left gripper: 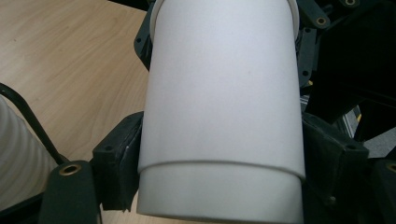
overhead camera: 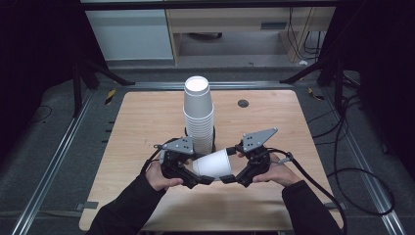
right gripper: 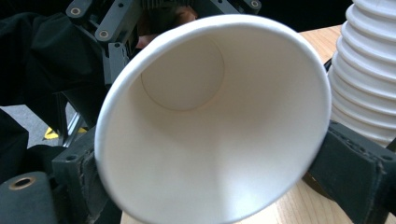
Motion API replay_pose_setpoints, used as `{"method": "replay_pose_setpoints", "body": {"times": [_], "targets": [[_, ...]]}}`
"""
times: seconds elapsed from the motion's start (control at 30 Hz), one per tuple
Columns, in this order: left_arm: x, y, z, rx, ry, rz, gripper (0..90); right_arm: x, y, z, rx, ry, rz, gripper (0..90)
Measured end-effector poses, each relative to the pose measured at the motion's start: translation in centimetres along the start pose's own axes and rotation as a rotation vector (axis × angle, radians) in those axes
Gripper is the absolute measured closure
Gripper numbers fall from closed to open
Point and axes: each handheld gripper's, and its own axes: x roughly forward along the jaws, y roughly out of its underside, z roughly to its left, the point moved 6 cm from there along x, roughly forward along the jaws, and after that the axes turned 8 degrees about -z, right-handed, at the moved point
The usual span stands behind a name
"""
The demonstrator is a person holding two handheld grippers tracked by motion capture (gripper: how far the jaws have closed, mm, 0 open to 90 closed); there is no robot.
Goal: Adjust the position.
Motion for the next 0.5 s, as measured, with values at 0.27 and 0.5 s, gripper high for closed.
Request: {"method": "replay_pose_setpoints", "body": {"times": [0.27,0.5], "targets": [[-0.6,-0.1,0.4,-0.01,-0.01,-0.024,22.5,-0.7,-0.5,-0.1,-0.008,0.027,-0.009,7.9],[-1.4,-0.2,0.9,-0.017,-0.034,-0.05,22.4,-2.2,-1.4,-0.3,-0.011,0.069,-0.052,7.9]]}}
